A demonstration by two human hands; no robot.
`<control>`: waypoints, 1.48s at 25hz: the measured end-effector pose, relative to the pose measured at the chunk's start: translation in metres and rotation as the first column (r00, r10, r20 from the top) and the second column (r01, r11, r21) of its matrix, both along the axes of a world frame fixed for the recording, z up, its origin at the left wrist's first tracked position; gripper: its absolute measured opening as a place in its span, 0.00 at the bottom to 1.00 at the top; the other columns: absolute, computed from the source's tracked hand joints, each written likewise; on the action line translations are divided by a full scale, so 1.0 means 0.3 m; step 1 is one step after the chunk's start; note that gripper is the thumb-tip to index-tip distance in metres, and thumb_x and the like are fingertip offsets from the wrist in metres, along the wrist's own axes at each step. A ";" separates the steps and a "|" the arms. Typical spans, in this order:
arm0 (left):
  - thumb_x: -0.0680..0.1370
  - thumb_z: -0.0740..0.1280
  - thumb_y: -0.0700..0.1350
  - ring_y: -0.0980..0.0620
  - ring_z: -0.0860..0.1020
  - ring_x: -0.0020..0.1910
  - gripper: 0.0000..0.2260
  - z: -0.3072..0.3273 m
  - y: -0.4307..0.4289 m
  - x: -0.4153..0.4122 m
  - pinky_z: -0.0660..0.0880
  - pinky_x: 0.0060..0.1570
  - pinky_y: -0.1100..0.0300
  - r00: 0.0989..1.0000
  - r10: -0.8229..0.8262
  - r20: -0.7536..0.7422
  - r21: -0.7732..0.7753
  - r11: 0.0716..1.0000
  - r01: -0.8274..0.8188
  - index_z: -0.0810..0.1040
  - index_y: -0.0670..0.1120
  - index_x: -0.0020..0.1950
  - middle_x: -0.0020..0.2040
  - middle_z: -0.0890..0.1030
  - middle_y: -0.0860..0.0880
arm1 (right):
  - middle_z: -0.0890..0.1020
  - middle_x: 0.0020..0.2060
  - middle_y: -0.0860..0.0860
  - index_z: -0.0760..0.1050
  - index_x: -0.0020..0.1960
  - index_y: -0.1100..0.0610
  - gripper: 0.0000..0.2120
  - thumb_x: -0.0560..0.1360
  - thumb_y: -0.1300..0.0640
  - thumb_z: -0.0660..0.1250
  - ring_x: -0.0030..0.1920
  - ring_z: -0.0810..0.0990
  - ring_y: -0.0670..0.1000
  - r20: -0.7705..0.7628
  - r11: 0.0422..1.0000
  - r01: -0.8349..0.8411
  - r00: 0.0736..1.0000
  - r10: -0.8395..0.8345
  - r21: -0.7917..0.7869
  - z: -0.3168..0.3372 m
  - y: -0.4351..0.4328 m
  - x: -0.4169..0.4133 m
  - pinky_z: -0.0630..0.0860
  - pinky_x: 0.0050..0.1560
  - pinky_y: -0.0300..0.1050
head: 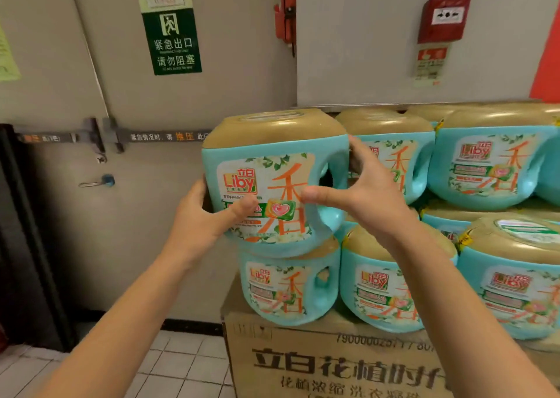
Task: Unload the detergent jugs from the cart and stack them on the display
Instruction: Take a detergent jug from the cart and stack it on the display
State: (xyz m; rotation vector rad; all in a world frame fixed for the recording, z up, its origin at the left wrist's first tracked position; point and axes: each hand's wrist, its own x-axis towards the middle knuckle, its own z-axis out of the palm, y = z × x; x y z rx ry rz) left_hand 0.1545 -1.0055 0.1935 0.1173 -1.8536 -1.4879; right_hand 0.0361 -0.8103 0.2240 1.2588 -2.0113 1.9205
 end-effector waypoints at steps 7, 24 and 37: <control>0.44 0.83 0.60 0.53 0.83 0.52 0.57 0.001 -0.147 -0.240 0.81 0.43 0.62 0.995 -0.103 0.005 -0.009 0.995 0.103 0.68 0.44 0.68 0.57 0.83 0.47 | 0.80 0.54 0.46 0.72 0.61 0.51 0.36 0.57 0.50 0.83 0.56 0.78 0.44 -0.137 0.977 0.187 0.975 -0.173 0.098 -0.006 -0.154 -0.186 0.77 0.56 0.44; 0.48 0.83 0.48 0.54 0.84 0.50 0.49 -0.070 -0.237 -0.529 0.81 0.40 0.60 0.989 -0.007 -0.145 0.137 0.990 0.028 0.69 0.51 0.67 0.53 0.84 0.55 | 0.66 0.65 0.57 0.59 0.72 0.58 0.53 0.56 0.33 0.73 0.66 0.67 0.55 -0.229 0.644 0.765 0.624 -0.747 -0.020 -0.094 0.063 -0.393 0.67 0.67 0.48; 0.49 0.81 0.54 0.60 0.83 0.49 0.53 -0.066 -0.238 -0.560 0.80 0.39 0.65 0.996 -0.021 -0.090 0.104 0.994 0.030 0.59 0.56 0.69 0.56 0.80 0.53 | 0.75 0.52 0.41 0.66 0.66 0.53 0.37 0.63 0.49 0.79 0.51 0.75 0.44 -0.008 0.772 0.635 0.772 -0.635 0.000 -0.157 0.076 -0.475 0.70 0.46 0.33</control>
